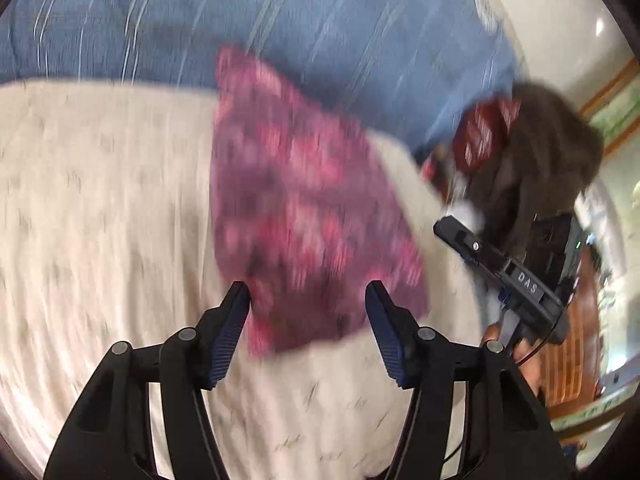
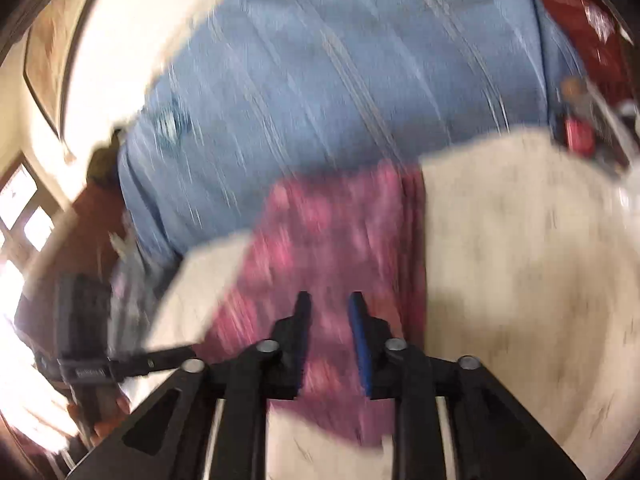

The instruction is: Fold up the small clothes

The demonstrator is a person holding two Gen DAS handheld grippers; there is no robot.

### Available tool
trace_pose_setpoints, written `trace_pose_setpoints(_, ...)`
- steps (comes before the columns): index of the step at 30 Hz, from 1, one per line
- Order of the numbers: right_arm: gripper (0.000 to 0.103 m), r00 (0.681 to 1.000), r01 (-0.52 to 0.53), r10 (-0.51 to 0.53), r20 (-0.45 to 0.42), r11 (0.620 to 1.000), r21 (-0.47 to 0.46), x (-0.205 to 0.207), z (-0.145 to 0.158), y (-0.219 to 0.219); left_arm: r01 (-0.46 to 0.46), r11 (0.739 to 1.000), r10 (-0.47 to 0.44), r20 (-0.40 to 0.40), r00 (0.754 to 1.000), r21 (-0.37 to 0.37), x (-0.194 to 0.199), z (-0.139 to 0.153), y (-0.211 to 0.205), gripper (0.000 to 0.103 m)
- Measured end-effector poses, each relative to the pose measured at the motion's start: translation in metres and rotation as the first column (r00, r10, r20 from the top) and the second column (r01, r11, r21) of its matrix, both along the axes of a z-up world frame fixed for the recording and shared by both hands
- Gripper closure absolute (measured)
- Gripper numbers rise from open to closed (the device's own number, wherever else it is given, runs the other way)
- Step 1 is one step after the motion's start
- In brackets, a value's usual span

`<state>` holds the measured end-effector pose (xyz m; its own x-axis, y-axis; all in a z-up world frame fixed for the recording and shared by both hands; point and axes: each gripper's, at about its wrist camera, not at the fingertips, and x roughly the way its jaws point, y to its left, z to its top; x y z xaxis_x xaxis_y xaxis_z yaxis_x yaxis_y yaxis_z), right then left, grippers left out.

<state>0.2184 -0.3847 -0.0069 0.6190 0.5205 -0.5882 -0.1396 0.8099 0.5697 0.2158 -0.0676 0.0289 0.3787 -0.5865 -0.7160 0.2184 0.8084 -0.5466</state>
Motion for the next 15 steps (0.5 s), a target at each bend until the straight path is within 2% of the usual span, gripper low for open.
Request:
trace_pose_setpoints(2,0.076,1.0,0.014,-0.015,0.016,1.0,0.011,0.028,0.005,0.004,-0.042,0.999,0.042,0.007,0.999,-0.007,0.035,0.008,-0.003,0.042)
trace_pose_setpoints(4,0.076,1.0,0.02,-0.02,0.013,1.0,-0.005,0.053,0.001,0.017,-0.069,0.998,0.069,-0.027,0.997,0.012,0.065,0.001,-0.008,0.042)
trace_pose_setpoints(6,0.076,1.0,0.022,-0.022,-0.015,1.0,-0.017,0.07,-0.012,0.023,-0.106,0.992,0.111,-0.056,0.992,0.075,0.086,-0.019,-0.022,0.042)
trace_pose_setpoints(7,0.077,0.999,0.019,-0.021,-0.041,0.998,-0.052,0.077,-0.022,0.026,-0.112,0.986,0.123,-0.093,0.988,0.12,0.096,-0.036,-0.027,0.042)
trace_pose_setpoints(8,0.077,0.991,0.004,-0.02,-0.135,0.993,-0.121,0.087,-0.045,0.028,-0.101,0.984,0.118,-0.111,0.987,0.147,0.102,-0.046,-0.031,0.042)
trace_pose_setpoints(9,0.077,0.983,-0.014,-0.009,-0.186,0.992,-0.125,0.091,-0.059,0.028,-0.104,0.979,0.122,-0.094,0.988,0.177,0.103,-0.05,-0.032,0.039)
trace_pose_setpoints(10,0.077,0.989,0.005,-0.018,-0.145,0.996,-0.088,0.087,-0.058,0.023,-0.097,0.976,0.113,-0.073,0.991,0.194,0.102,-0.048,-0.032,0.033)
trace_pose_setpoints(12,0.076,0.986,0.013,-0.019,-0.166,0.999,-0.04,0.091,-0.05,0.015,-0.081,0.989,0.093,-0.1,0.991,0.122,0.104,-0.043,-0.025,0.033)
trace_pose_setpoints(13,0.074,0.991,0.032,-0.034,-0.126,0.999,-0.021,0.094,-0.039,0.009,-0.099,0.993,0.105,-0.108,0.989,0.061,0.109,-0.037,-0.02,0.033)
trace_pose_setpoints(15,0.074,0.997,0.044,-0.044,-0.069,0.999,-0.005,0.105,-0.027,0.006,-0.127,0.992,0.126,-0.113,0.986,0.003,0.126,-0.028,-0.014,0.033)
